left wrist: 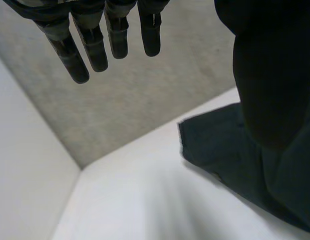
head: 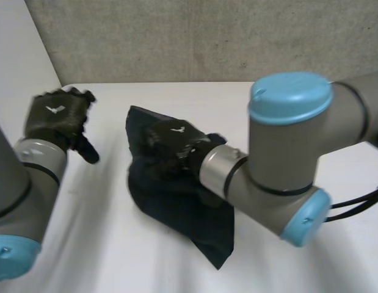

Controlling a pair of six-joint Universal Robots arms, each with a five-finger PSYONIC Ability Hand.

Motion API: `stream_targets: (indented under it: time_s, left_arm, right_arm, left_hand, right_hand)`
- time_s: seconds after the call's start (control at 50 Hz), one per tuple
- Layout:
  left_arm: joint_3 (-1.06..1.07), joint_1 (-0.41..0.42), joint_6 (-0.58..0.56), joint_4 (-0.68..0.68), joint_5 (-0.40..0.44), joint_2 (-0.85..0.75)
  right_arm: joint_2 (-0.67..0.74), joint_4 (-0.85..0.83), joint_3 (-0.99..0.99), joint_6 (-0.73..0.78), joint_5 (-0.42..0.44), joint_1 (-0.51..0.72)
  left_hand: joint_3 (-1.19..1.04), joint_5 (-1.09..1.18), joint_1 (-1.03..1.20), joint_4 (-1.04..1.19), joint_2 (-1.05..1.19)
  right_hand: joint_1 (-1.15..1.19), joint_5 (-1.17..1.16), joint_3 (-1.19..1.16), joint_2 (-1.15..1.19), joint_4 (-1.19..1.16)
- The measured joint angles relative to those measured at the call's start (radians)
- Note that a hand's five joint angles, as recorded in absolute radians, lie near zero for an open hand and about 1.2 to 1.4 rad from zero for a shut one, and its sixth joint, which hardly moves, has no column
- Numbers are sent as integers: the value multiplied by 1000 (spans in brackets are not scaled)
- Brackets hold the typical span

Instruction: Fold the shorts.

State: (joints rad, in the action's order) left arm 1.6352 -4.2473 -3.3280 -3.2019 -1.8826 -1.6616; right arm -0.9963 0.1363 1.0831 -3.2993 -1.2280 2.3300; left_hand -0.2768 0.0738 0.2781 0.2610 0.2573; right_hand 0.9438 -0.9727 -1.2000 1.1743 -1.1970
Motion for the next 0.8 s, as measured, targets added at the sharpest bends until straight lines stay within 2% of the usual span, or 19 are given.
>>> stream_targets:
  time_s: [0.02, 0.04, 0.06, 0.08, 0.1, 0.14, 0.2, 0.4, 0.5, 0.62, 0.68, 0.72, 0.74, 0.8]
  left_arm:
    - [0, 0, 0, 0, 0, 0]
    - [2, -27, 0, -1, -1, 26]
    - [2, -27, 0, -1, -1, 26]
    - [2, -44, -1, -1, -1, 40]
    - [2, -46, -1, -1, -1, 42]
    - [3, -59, -2, 0, 1, 51]
    - [5, -63, -3, 1, 3, 53]
    - [26, -47, -3, 6, 5, 46]
    - [44, -3, 5, 9, 7, 39]
    - [57, 35, 21, 10, 7, 36]
    - [68, 45, 35, 11, 7, 40]
    - [71, 45, 37, 11, 7, 41]
    - [78, 45, 45, 11, 7, 45]
    - [90, 44, 58, 11, 6, 50]
  right_arm:
    - [0, 0, 0, 0, 0, 0]
    - [35, -40, -15, -52, 21, 17]
    - [35, -40, -15, -52, 21, 17]
    - [69, -59, -34, -77, 36, 29]
    - [74, -61, -37, -80, 38, 30]
    - [110, -55, -69, -86, 57, 37]
    - [127, -13, -110, -59, 71, 37]
    - [5, 152, -171, 164, 58, -39]
    - [-71, 195, -158, 398, 36, -106]
    - [-69, 198, -103, 644, 32, -115]
    - [-52, 173, -14, 838, 43, -110]
    - [-50, 167, -2, 857, 46, -109]
    - [-36, 131, 48, 930, 58, -106]
    - [-12, 67, 105, 999, 77, -104]
  left_hand:
    - [0, 0, 0, 0, 0]
    - [0, 0, 0, 0, -1]
    - [0, 0, 0, 0, -1]
    - [0, 0, 0, 0, -2]
    - [0, 0, 0, 0, -3]
    - [0, 0, 0, 0, -4]
    - [0, 0, 0, 0, -4]
    - [0, 0, 0, 0, -4]
    - [0, 0, 0, 0, -4]
    - [0, 0, 0, 0, -4]
    - [0, 0, 0, 0, -4]
    - [0, 0, 0, 0, -4]
    - [0, 0, 0, 0, -4]
    - [0, 0, 0, 0, -4]
  right_hand:
    - [0, 0, 0, 0, 0]
    - [-230, 292, 348, -337, 347]
    - [-230, 292, 348, -337, 347]
    - [-443, 549, 627, -607, 608]
    - [-443, 549, 627, -607, 608]
    - [-625, 784, 840, -812, 839]
    - [-698, 871, 937, -895, 923]
    - [-704, 883, 955, -910, 929]
    - [-704, 883, 953, -910, 929]
    - [-673, 835, 897, -868, 889]
    - [-609, 771, 807, -793, 809]
    - [-609, 771, 807, -793, 809]
    - [-596, 758, 792, -778, 791]
    - [-591, 751, 788, -776, 782]
